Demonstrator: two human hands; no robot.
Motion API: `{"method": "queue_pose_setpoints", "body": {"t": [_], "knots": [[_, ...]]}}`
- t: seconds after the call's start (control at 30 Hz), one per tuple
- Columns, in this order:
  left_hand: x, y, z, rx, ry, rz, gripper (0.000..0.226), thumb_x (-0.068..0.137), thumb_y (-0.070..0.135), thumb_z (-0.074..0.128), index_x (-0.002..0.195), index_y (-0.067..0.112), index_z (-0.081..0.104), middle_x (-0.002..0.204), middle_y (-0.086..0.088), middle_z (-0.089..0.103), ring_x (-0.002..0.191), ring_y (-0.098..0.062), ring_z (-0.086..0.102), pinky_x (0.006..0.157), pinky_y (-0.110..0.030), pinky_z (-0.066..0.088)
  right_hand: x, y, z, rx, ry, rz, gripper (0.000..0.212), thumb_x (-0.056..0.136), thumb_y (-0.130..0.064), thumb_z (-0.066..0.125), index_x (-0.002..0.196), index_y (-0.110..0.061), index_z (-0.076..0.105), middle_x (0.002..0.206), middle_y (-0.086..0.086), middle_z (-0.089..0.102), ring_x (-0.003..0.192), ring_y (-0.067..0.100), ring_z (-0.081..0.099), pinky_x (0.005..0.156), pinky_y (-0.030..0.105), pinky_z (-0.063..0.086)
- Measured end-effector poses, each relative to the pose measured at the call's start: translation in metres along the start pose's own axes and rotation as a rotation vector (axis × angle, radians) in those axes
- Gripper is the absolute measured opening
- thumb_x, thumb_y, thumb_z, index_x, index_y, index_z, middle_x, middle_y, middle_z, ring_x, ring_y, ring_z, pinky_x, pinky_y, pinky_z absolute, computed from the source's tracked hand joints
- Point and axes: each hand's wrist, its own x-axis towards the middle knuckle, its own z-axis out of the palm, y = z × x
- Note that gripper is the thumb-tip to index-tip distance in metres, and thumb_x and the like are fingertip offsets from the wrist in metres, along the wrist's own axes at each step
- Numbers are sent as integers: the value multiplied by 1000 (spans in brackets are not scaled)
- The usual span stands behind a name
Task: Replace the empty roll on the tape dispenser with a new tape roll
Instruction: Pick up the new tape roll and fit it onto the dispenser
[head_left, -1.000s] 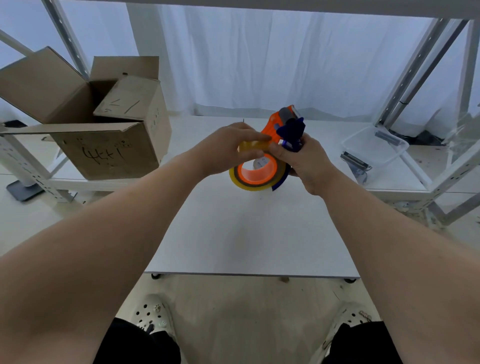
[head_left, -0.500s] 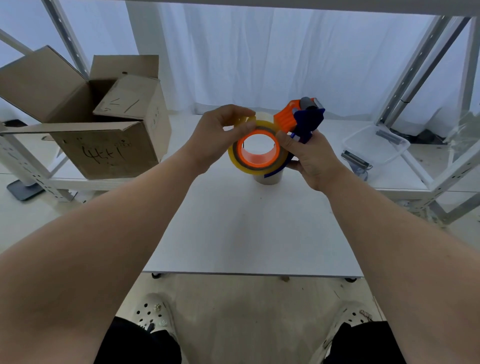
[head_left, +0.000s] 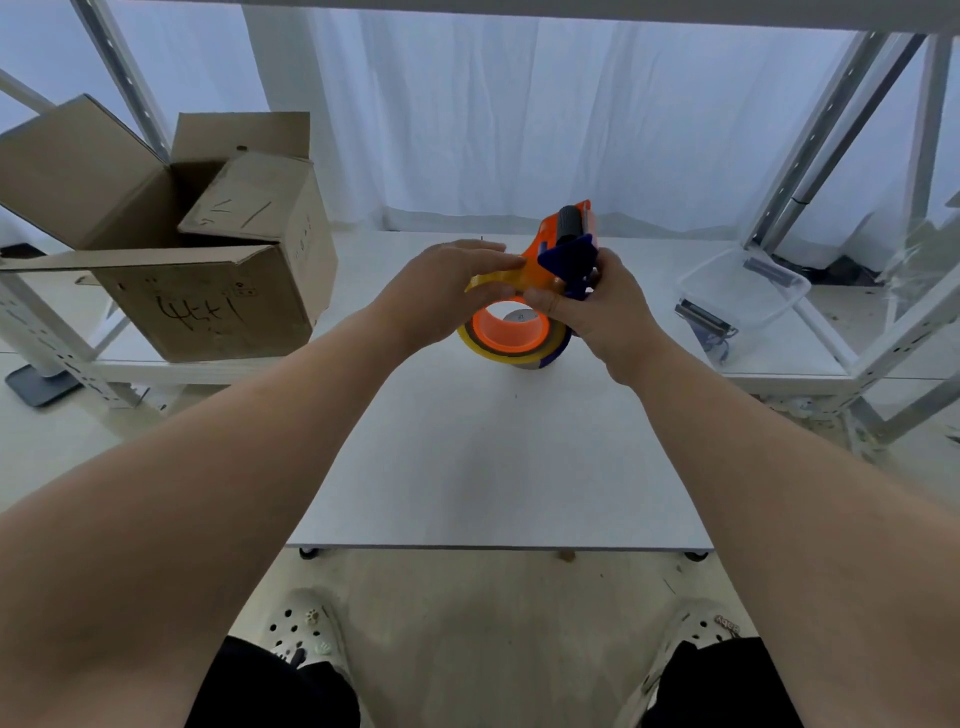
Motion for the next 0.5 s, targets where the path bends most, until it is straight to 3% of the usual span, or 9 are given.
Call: {"method": "queue_pose_setpoints", "body": {"t": [0.13,0.23,0.33,0.4,0.5], "knots": [[-1,-3,-2,-67,9,-71,38,90,35,56,128,26,57,125,0,61,111,-14,53,92,-27,40,1,3,-6,29,-34,20,74,68,-30,82,129,-14,43,126,7,56,112,27,57,92,46,53],[-6,-11,-4,-426,33,-166,33,87,28,63,120,25,62,115,-1,63,102,-14,59,88,-35,54,1,2,-12,126,-50,38,64,70,-28,81,125,-20,48,119,7,61,106,25,63,87,46,56],[-7,-13,-3,-760,97,-256,32,90,22,59,122,23,59,109,-6,64,101,-16,63,84,-34,56,2,-3,-15,229,-14,35,52,81,-20,72,127,-15,49,111,6,65,98,21,66,77,39,58],[-3,-12,-2,-724,126,-238,35,93,23,55,128,22,55,117,-5,64,107,-16,61,88,-28,52,4,-4,-14,245,31,12,58,80,-20,73,132,-14,46,116,7,66,102,22,67,74,36,59],[2,-6,-1,-393,165,-127,36,94,27,52,130,20,55,130,2,60,115,-4,52,94,-8,37,3,-4,-10,227,84,-16,69,69,-23,82,129,-18,46,122,8,63,109,26,63,84,43,57]]}}
